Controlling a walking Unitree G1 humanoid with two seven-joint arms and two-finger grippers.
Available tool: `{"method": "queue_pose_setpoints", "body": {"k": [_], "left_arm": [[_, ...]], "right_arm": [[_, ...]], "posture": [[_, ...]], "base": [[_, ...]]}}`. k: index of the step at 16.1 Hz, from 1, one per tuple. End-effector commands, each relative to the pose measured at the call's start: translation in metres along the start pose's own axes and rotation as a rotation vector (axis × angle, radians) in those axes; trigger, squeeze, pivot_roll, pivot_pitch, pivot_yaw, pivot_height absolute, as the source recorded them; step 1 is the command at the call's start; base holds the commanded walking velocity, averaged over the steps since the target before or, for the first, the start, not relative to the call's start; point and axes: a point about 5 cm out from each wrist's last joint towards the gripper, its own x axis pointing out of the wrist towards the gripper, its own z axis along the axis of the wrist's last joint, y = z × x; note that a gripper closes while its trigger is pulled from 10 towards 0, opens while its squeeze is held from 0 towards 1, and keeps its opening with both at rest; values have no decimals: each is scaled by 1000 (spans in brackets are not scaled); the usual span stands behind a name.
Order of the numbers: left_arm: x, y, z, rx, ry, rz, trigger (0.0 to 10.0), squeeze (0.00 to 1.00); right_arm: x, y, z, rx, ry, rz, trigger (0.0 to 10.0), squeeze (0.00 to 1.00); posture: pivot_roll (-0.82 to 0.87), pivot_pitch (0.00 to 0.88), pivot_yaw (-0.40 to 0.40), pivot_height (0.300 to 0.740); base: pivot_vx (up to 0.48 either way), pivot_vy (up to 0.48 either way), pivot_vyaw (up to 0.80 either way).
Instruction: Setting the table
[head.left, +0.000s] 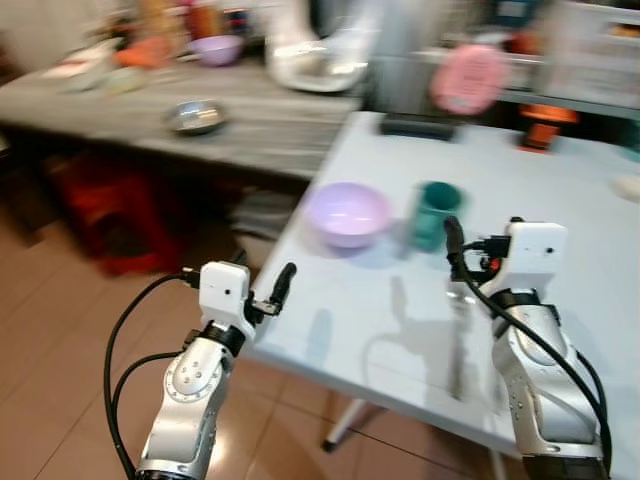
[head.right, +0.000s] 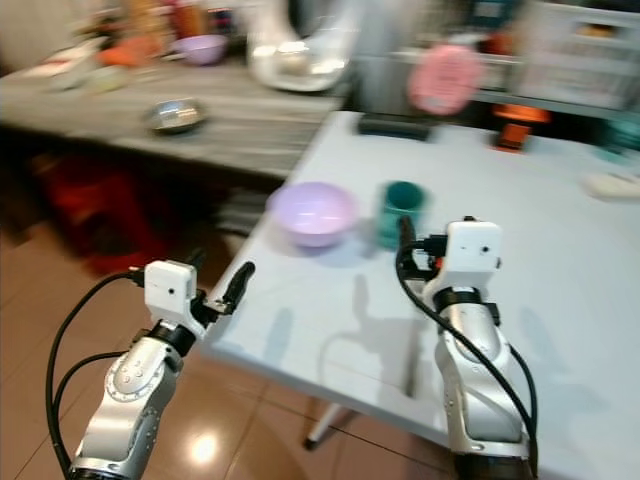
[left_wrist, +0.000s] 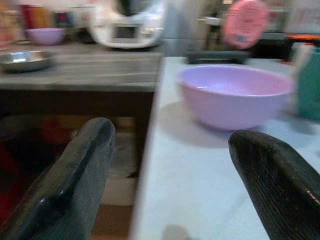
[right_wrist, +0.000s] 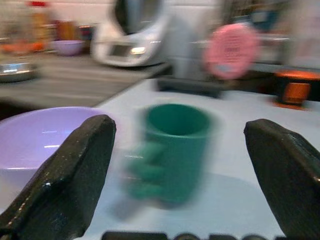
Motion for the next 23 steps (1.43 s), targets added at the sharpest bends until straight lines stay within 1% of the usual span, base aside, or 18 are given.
{"method": "queue_pose_setpoints", "body": {"k": [1, 3, 4, 6, 8, 9, 10, 12, 14, 15, 18, 21, 23], "left_arm": [[0, 2, 1, -1, -3, -1, 10000, 0], [0, 1, 1, -7, -4, -6, 10000, 0], [0, 0, 1, -8, -1, -10, 10000, 0], [0, -2, 0, -21, 4, -34, 10000, 0], [-3, -11, 2, -85, -11, -136, 10000, 0], [-4, -14, 3, -95, -20, -170, 10000, 0], [-6, -17, 6, -107, -30, -221, 10000, 0], [-8, -21, 8, -126, -39, -280, 10000, 0], [-11, -20, 8, -103, -35, -308, 10000, 0], [-12, -20, 9, -106, -34, -312, 10000, 0], [-16, -21, 10, -110, -30, -325, 10000, 0], [-24, -25, 11, -116, -23, -355, 10000, 0], [-29, -26, 12, -122, -17, -364, 10000, 0]], "right_arm": [[2, 5, 5, 1, -16, 38, 10000, 0], [4, 7, 4, -14, -5, 78, 10000, 0], [6, 8, 2, -32, 17, 113, 10000, 0], [12, 7, 0, -52, 47, 172, 10000, 0], [23, 5, 0, -167, 81, 264, 10000, 0], [26, 4, 0, -190, 90, 288, 10000, 0], [31, 5, 1, -247, 99, 357, 10000, 0], [38, 7, 3, -345, 100, 448, 10000, 0], [46, 10, 6, -410, 108, 562, 10000, 0], [48, 11, 6, -426, 116, 599, 10000, 0], [54, 19, 2, -520, 122, 731, 10000, 0], [62, 28, -1, -664, 106, 858, 10000, 0], [67, 31, 0, -764, 78, 900, 10000, 0]], "posture": [[-84, 53, 24, 740], [-84, 53, 24, 740], [-84, 53, 24, 740], [-85, 60, 27, 740], [-83, 66, 28, 740], [-82, 73, 29, 740], [-82, 73, 29, 740], [-79, 86, 31, 740], [-74, 98, 30, 740], [-71, 101, 30, 740], [-59, 117, 29, 740], [-43, 135, 28, 740], [-30, 150, 28, 740]], "base": [[0, 0, 700], [0, 0, 691], [0, 0, 638], [0, 0, 0], [0, 0, 0], [0, 0, 0], [0, 0, 0], [0, 0, 0], [0, 0, 0], [0, 0, 0], [0, 0, 0], [0, 0, 0], [0, 0, 0]]}}
